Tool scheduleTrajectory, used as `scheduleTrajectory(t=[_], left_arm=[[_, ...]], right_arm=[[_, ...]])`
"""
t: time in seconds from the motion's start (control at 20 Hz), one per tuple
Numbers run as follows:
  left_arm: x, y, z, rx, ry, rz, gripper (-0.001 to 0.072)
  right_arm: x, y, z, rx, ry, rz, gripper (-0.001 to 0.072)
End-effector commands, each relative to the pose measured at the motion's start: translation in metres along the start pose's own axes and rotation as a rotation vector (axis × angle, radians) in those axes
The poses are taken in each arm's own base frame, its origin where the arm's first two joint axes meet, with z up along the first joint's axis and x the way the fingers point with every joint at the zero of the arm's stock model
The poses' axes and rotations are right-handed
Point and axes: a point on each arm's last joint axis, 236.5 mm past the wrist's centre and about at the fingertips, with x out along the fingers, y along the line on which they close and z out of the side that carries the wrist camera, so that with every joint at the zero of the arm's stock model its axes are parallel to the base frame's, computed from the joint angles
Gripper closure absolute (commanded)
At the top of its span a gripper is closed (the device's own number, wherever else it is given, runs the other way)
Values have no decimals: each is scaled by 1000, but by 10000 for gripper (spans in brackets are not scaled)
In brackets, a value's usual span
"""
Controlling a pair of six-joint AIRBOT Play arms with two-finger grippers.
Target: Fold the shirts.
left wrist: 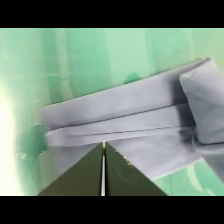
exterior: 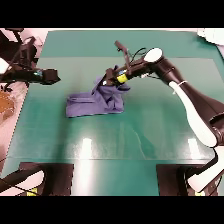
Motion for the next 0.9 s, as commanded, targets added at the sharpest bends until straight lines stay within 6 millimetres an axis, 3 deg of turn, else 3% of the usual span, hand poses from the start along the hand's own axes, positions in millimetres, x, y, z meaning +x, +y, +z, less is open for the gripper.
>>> scheduleTrajectory(t=[0.0,0.3,0.45,0.65,0.75,0.85], left_arm=[[-20,15,-2,-16,-3,33,683],[-20,19,-6,-7,17,48,683],[-20,18,-7,-7,18,47,683],[-20,17,-6,-9,16,44,683],[-20,17,-6,-8,17,44,683],[-20,17,-8,-8,21,43,683]], right_arm=[[34,-16,-5,109,-41,-160,701],[58,1,-14,87,-17,-345,702],[71,-1,-20,131,16,-406,702],[98,-19,-44,238,43,-419,701],[106,-18,-41,227,31,-405,699],[113,-2,-28,203,-9,-356,694]])
